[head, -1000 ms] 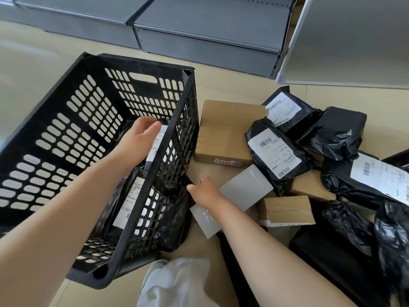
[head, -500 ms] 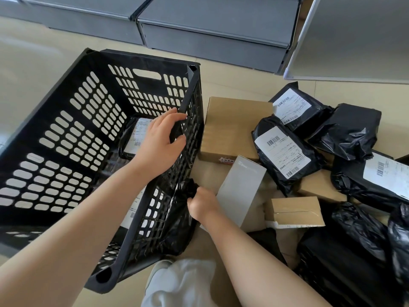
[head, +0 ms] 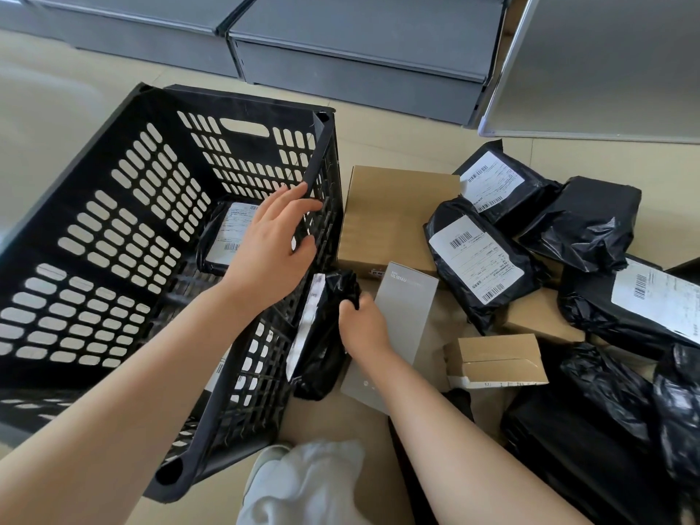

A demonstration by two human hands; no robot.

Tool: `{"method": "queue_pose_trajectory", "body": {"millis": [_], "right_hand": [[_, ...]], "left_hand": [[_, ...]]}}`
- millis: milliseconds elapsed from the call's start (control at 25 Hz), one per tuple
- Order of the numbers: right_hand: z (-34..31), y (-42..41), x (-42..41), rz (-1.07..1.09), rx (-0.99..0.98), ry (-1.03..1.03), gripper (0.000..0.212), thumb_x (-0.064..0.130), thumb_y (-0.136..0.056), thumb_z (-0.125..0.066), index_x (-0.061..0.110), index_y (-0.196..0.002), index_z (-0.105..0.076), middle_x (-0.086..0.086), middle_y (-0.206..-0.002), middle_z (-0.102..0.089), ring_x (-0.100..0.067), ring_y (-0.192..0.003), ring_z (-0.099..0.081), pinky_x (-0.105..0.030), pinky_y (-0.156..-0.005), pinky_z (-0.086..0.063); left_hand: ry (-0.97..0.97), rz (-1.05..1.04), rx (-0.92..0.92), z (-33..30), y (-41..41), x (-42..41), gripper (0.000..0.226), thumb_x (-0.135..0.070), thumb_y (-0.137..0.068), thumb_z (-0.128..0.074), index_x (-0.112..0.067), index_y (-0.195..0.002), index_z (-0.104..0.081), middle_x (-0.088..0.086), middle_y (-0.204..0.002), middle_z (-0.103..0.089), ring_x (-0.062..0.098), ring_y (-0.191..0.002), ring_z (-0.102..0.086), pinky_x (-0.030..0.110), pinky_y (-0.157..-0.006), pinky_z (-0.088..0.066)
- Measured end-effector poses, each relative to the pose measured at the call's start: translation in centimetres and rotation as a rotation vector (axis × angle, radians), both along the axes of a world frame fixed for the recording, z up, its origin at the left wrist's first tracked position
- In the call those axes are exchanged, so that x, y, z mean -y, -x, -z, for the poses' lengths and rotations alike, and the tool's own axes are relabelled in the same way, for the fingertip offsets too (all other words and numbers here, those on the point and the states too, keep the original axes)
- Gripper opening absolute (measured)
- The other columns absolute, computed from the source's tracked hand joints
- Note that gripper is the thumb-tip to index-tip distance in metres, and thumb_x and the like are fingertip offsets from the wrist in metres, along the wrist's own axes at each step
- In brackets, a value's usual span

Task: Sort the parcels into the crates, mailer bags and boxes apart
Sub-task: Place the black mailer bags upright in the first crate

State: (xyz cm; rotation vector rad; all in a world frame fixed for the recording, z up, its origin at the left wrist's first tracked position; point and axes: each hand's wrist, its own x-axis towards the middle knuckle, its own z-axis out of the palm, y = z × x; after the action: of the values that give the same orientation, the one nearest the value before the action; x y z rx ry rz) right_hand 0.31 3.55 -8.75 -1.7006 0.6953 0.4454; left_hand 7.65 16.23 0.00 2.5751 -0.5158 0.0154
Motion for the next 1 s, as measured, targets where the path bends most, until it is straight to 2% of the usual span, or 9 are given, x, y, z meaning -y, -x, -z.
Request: {"method": "queue_pose_trajectory", "body": {"millis": [120,240,320,480,560,760,880,1000], "right_hand": [[-0.8,-0.3,1.1,0.117,0.057,-0.083,0.013,0.016,-0.101,-0.039,0.011,-0.093,-0.048,-0.004,-0.081,-0.051,-0.017,-0.069,-0.048,-0.033,-0.063,-0.037],[-1.3,-0.8,2.4,0.269,0.072,-0.175,0.020,0.020,-0.100,-0.041,0.010,-0.107,-0.056,-0.007,-0.101,-0.063,-0.023,-0.093,-0.059,-0.037,-0.082,-0.046],[-1.7,-1.4,3.4,0.376,0.058,-0.262,0.021,0.022,-0.100,-0.041,0.014,-0.109,-0.059,-0.009,-0.109,-0.065,-0.027,-0.104,-0.062,-0.041,-0.093,-0.049],[-2.7,-2.7,5.7,0.548,0.065,-0.476,0.026,0.018,-0.100,-0.043,0.016,-0.118,-0.062,-0.007,-0.113,-0.069,-0.025,-0.104,-0.065,-0.036,-0.087,-0.052],[-3.1,-3.0,6.6,0.581,0.088,-0.534,0.027,0.016,-0.099,-0.044,0.014,-0.115,-0.065,-0.009,-0.114,-0.072,-0.027,-0.104,-0.068,-0.036,-0.085,-0.054],[-3.9,-3.0,7.9,0.603,0.157,-0.631,0.022,0.017,-0.098,-0.047,0.014,-0.108,-0.067,-0.006,-0.098,-0.073,-0.024,-0.093,-0.069,-0.032,-0.076,-0.054],[-4.0,-2.7,8.1,0.587,0.194,-0.689,0.022,0.020,-0.099,-0.046,0.015,-0.108,-0.066,-0.007,-0.098,-0.073,-0.024,-0.092,-0.070,-0.033,-0.077,-0.055],[-3.7,-2.7,7.8,0.559,0.222,-0.725,0.019,0.019,-0.096,-0.047,0.015,-0.102,-0.065,-0.008,-0.094,-0.072,-0.024,-0.088,-0.069,-0.033,-0.075,-0.056]], "left_hand": [[-0.014,0.001,0.001,-0.2,0.1,0.1,0.045,-0.012,-0.095,-0.052,-0.020,-0.139,-0.049,-0.002,-0.159,-0.030,0.018,-0.149,-0.014,0.022,-0.113,-0.004],[-0.041,0.003,-0.006,-0.3,0.2,0.2,0.044,-0.015,-0.096,-0.051,-0.020,-0.140,-0.049,-0.002,-0.160,-0.027,0.017,-0.149,-0.012,0.020,-0.111,-0.001],[-0.064,0.012,-0.006,-0.4,0.3,0.3,0.045,-0.017,-0.097,-0.052,-0.020,-0.141,-0.048,0.000,-0.161,-0.025,0.018,-0.149,-0.011,0.020,-0.111,0.000],[-0.111,0.038,0.006,-0.4,0.1,0.2,0.044,-0.024,-0.098,-0.050,-0.018,-0.142,-0.049,0.001,-0.161,-0.026,0.020,-0.151,-0.009,0.027,-0.114,0.000],[-0.129,0.058,0.009,-0.4,0.2,0.2,0.044,-0.028,-0.100,-0.047,-0.017,-0.142,-0.051,-0.001,-0.159,-0.031,0.017,-0.151,-0.009,0.030,-0.117,-0.001],[-0.138,0.048,-0.075,-0.7,0.6,0.6,0.048,-0.038,-0.102,-0.040,-0.015,-0.144,-0.048,-0.001,-0.155,-0.039,0.014,-0.151,-0.008,0.040,-0.123,-0.009],[-0.107,0.008,-0.120,-1.4,0.9,1.0,0.052,-0.040,-0.102,-0.040,-0.016,-0.148,-0.041,0.003,-0.154,-0.039,0.013,-0.151,-0.007,0.039,-0.122,-0.011],[-0.067,-0.023,-0.166,-2.5,1.6,1.5,0.051,-0.041,-0.101,-0.042,-0.019,-0.148,-0.041,0.006,-0.158,-0.031,0.013,-0.151,-0.006,0.037,-0.120,-0.009]]}}
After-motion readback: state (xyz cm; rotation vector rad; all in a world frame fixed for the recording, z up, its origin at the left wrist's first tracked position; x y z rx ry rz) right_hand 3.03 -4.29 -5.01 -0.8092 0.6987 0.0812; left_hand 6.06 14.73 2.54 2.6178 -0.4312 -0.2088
